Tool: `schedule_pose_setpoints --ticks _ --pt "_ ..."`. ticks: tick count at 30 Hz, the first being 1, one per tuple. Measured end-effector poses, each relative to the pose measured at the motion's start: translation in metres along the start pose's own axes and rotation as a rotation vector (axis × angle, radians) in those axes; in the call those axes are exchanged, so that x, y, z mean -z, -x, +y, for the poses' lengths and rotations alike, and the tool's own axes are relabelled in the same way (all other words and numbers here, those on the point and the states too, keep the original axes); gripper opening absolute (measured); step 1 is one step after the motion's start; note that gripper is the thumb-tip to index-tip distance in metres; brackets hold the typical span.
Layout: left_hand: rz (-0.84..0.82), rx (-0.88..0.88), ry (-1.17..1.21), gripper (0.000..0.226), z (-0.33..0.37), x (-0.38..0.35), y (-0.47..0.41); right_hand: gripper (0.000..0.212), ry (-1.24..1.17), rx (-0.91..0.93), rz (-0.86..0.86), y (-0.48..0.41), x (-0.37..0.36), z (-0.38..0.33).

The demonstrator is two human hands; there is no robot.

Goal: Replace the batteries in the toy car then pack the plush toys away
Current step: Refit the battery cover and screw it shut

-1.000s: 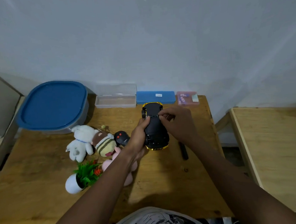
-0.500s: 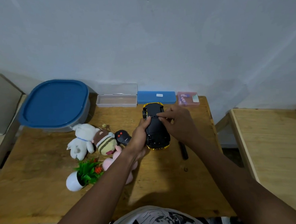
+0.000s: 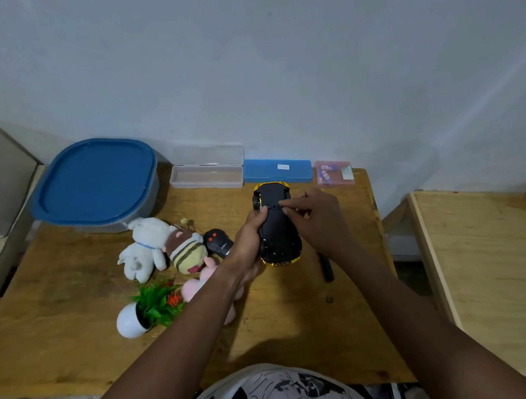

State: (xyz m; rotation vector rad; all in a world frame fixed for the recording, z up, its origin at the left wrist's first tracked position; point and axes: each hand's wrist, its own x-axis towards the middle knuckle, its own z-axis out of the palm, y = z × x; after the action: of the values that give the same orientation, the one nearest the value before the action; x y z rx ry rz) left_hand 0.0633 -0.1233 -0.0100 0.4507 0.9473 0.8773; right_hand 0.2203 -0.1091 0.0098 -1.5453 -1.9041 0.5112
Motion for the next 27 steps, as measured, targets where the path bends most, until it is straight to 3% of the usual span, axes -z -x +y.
schedule_pose_setpoints --ticks 6,17,27 --pt "-0.008 -0.001 -0.001 0.033 -0.005 0.004 -0.002 0.022 -0.022 -0.053 -0.031 0.001 0.0 0.0" --pt "0.022 0.026 0.016 0.034 -0.017 0.004 -0.008 0.019 -0.052 -0.103 0.058 0.015 -0.006 0.004" --pt "0.035 0.025 0.023 0.036 -0.021 0.006 -0.011 0.018 0.051 0.047 0.005 0.016 -0.003 0.002"
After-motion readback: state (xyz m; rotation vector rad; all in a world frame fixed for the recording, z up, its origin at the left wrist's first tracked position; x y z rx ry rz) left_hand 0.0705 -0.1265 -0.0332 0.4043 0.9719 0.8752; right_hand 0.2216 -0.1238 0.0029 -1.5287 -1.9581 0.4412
